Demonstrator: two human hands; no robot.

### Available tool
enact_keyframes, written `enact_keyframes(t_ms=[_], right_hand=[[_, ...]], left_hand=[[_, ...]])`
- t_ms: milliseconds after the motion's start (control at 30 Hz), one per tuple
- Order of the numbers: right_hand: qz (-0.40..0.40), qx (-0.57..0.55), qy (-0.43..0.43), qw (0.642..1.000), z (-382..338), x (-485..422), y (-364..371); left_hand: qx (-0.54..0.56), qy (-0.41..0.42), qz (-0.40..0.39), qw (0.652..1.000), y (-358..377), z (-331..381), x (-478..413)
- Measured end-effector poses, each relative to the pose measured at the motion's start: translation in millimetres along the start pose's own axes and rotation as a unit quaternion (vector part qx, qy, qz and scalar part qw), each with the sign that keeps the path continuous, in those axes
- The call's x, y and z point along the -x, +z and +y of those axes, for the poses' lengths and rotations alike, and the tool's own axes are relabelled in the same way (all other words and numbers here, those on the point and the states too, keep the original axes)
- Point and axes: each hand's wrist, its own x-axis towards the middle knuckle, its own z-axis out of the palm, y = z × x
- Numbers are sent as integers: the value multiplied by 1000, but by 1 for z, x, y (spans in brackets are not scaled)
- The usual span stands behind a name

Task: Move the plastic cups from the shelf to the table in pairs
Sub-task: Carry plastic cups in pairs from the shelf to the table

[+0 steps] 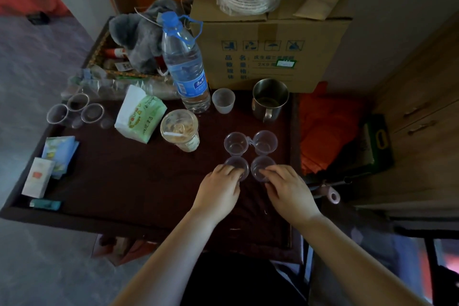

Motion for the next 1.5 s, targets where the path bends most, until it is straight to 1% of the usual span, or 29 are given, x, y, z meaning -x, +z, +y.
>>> enact_keyframes(t_ms=[167, 233, 333, 433, 533, 667, 767, 900, 1000, 1133, 1300, 1400, 1500], right_hand=[[77, 9, 57, 995, -39, 0, -42], [119, 29, 84, 989, -62, 2, -64], [171, 65, 127, 975, -104, 14, -94], [171, 111, 191, 960, -149, 33, -111], [181, 124, 246, 944, -194, 58, -114], [207, 141, 281, 926, -251, 93, -120], [233, 164, 308, 908, -284, 125, -137], [293, 196, 344, 870, -324, 188, -166], [335, 216, 383, 833, -357, 246, -180], [358, 253, 447, 779, -405, 333, -185], [403, 258, 533, 698, -482, 453, -171], [404, 271, 575, 658, -532, 522, -153], [403, 283, 614, 617, -583, 588, -134]], left_hand=[[55, 46, 42, 997, -49, 7, 1], [72, 84, 45, 993, -76, 8, 1], [81, 163, 25, 983, -120, 7, 8], [69, 225, 22, 972, -163, 3, 25], [40, 276, 21, 960, -198, 1, 43], [28, 319, -19, 947, -228, 16, 70], [27, 363, -42, 931, -239, 46, 91], [44, 453, -51, 889, -248, 96, 128], [70, 513, -66, 853, -251, 132, 169], [102, 577, -86, 806, -247, 188, 236], [123, 650, -132, 738, -228, 248, 355], [129, 689, -156, 696, -219, 270, 439], [139, 718, -168, 661, -213, 288, 519]])
